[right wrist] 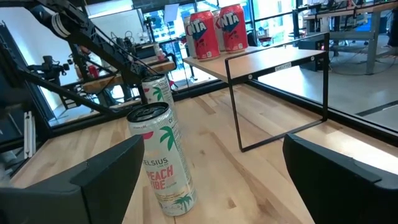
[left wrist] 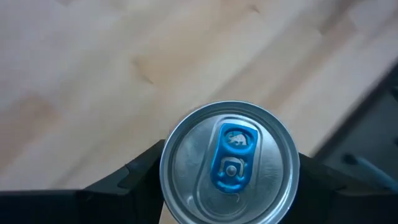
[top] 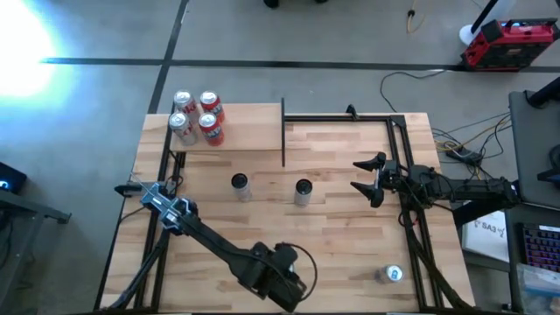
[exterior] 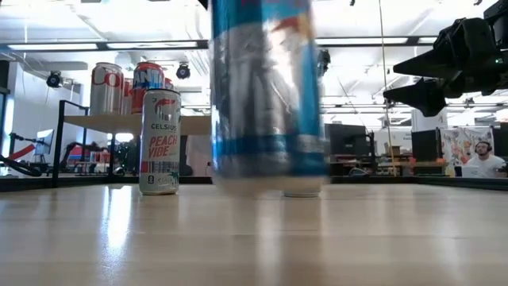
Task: Place canned beverage on shelf
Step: Move the left blue soda can below the left white pink soda can
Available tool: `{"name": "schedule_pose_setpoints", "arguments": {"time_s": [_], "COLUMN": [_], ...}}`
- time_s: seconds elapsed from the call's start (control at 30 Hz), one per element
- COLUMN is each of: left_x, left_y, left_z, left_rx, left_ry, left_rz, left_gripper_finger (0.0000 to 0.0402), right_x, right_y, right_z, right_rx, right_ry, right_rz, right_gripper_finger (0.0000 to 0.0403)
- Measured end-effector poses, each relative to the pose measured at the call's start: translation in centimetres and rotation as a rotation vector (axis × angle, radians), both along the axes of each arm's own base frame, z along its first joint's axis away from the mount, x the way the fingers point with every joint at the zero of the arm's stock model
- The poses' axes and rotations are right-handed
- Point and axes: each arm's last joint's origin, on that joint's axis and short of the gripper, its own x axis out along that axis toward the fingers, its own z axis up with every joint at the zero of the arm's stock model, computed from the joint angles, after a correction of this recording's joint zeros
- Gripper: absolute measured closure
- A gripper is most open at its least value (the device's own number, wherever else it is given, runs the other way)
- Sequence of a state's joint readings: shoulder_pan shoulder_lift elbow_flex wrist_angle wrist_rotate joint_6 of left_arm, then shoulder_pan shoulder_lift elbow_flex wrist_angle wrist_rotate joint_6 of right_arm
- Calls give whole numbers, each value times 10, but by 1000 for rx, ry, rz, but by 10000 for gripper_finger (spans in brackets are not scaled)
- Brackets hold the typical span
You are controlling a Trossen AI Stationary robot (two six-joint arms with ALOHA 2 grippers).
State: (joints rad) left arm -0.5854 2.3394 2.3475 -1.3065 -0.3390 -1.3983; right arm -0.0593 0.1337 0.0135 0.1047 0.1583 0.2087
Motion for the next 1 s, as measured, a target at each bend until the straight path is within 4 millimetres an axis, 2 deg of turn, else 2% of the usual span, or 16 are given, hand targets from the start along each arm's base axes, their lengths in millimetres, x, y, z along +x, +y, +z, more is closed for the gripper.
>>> {"name": "schedule_pose_setpoints", "arguments": {"time_s": [0.23,0.7,1.0], "left_x": [-3,22,28], "left_y": [25,91,127], "left_z": [6,4,2], "left_rx": [88,58,55], "left_ry": [77,165,224], "left_rz": [83,244,355], "left_gripper_finger": [172,172,172], "right_x": [0,0,0], "right_y": [0,0,0], "right_z": [0,0,0], "right_rx": [0,0,0], "right_ry": [2,2,2], "right_rz": [0,0,0], "right_gripper_finger": [35,35,35]}}
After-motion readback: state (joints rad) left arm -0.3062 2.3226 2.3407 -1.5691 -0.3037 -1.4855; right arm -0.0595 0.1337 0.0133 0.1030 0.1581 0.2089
